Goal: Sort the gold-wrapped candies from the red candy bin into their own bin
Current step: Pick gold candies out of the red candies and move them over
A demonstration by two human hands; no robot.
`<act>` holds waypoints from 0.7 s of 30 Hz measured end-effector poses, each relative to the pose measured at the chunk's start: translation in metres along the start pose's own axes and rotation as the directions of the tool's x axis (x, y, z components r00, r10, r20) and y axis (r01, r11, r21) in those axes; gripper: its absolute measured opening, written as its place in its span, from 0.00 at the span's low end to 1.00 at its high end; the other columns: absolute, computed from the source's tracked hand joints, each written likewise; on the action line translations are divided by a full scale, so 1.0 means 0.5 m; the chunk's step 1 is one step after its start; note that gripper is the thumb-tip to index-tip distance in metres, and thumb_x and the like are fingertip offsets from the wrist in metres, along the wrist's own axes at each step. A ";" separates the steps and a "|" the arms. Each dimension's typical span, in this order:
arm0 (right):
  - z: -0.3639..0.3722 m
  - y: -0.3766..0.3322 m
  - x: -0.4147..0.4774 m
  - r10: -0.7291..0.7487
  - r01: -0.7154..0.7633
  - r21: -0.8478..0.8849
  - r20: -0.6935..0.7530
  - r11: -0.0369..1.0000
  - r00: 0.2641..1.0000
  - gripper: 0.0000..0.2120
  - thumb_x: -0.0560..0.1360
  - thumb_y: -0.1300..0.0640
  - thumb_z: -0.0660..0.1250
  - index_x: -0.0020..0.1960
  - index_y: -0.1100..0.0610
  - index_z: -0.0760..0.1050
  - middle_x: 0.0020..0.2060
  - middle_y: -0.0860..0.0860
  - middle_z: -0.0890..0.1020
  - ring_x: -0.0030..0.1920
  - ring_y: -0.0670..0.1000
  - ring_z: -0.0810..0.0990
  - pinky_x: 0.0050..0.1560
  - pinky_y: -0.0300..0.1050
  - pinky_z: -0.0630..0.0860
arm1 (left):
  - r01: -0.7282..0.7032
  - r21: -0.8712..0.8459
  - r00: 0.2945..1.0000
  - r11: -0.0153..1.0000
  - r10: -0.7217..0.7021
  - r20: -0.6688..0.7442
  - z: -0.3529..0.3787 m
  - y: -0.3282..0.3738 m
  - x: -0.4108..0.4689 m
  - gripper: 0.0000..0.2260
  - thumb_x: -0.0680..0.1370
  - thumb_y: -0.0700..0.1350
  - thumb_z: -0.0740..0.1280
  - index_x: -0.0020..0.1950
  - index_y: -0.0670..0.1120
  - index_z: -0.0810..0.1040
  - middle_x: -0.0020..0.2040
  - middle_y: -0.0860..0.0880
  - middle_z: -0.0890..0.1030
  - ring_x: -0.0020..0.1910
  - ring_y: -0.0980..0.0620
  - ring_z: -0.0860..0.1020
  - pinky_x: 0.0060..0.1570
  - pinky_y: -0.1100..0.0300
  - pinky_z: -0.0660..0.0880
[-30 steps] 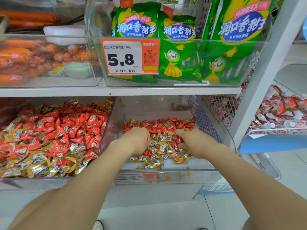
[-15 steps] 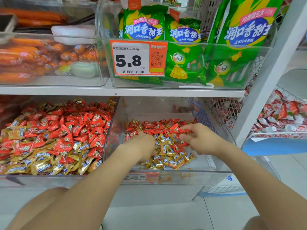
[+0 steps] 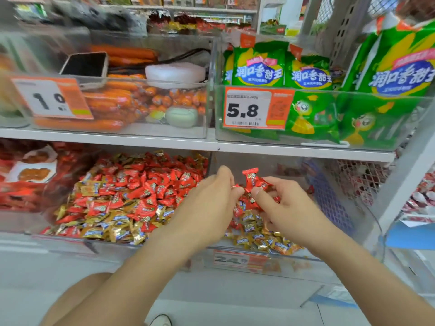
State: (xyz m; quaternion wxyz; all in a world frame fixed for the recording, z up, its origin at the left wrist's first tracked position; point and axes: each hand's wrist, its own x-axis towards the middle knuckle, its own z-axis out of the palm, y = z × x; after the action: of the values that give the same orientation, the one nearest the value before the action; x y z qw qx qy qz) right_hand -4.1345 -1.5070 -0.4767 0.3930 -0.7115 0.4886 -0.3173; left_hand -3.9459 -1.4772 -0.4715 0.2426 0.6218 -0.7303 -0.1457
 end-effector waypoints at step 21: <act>0.206 -0.074 0.223 -0.358 0.401 -0.434 0.182 0.806 0.916 0.25 0.82 0.44 0.67 0.78 0.43 0.69 0.72 0.44 0.78 0.71 0.48 0.74 0.67 0.38 0.68 | 0.408 0.163 0.905 0.898 -0.375 -0.200 -0.126 -0.273 0.058 0.08 0.80 0.44 0.60 0.58 0.44 0.72 0.53 0.43 0.74 0.62 0.36 0.72 0.62 0.42 0.67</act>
State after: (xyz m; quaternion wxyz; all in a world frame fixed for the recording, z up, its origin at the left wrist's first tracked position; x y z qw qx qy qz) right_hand -3.9962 -1.5788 -0.4873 0.1623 -0.8812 0.3792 -0.2309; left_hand -3.8009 -1.5250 -0.4838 0.2033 0.7874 -0.5783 -0.0653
